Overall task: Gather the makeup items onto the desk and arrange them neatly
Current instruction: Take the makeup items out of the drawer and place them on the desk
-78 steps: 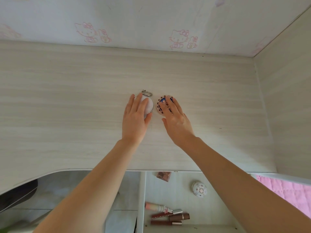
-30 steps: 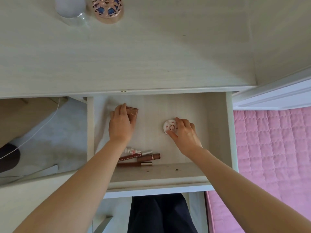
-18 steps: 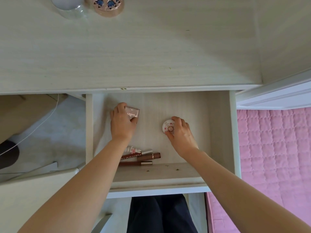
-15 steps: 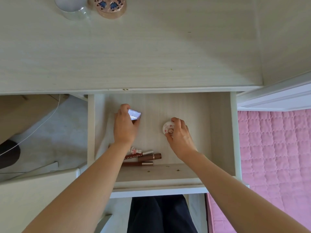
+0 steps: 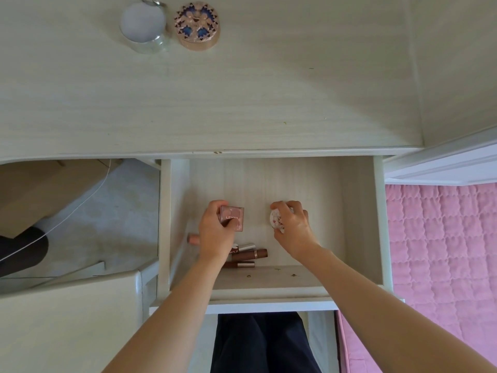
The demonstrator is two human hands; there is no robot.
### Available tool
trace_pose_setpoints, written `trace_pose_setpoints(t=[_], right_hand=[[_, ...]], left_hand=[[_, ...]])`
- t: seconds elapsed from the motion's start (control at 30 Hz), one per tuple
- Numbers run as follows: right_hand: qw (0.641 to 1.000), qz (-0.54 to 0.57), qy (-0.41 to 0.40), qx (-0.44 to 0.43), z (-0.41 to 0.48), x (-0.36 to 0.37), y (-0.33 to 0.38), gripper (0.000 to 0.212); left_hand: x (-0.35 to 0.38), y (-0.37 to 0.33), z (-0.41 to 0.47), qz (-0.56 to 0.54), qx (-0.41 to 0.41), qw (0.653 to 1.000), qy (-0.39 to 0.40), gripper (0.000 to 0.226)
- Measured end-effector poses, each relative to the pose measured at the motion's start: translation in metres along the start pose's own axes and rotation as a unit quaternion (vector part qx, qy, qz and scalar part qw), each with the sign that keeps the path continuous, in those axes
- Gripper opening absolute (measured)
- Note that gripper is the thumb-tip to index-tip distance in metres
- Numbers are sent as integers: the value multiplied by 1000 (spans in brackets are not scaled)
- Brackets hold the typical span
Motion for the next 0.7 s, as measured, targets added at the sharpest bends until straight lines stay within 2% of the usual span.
trace_pose_setpoints(t=[0.27,0.4,0.7], right_hand=[[998,57,-31,-14,-29,-25,29,61],[992,115,-42,-11,-49,-41,54,70],[980,165,-87,-63,-62,-71,117,61]], left_hand=[[-27,-15,-24,-99,-13,995,20,40],[-50,-27,-29,-116,10,993,10,39],[-109,-62,-31,-184,44,982,-25,42]])
Point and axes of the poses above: each hand's wrist, its own z-axis towards the middle knuckle, its own x-axis out of the palm, y = z × x, the point moved 2 cm from there along z, towards the middle knuckle, and after that the axes turned 10 degrees about z, right-handed, at the moved point
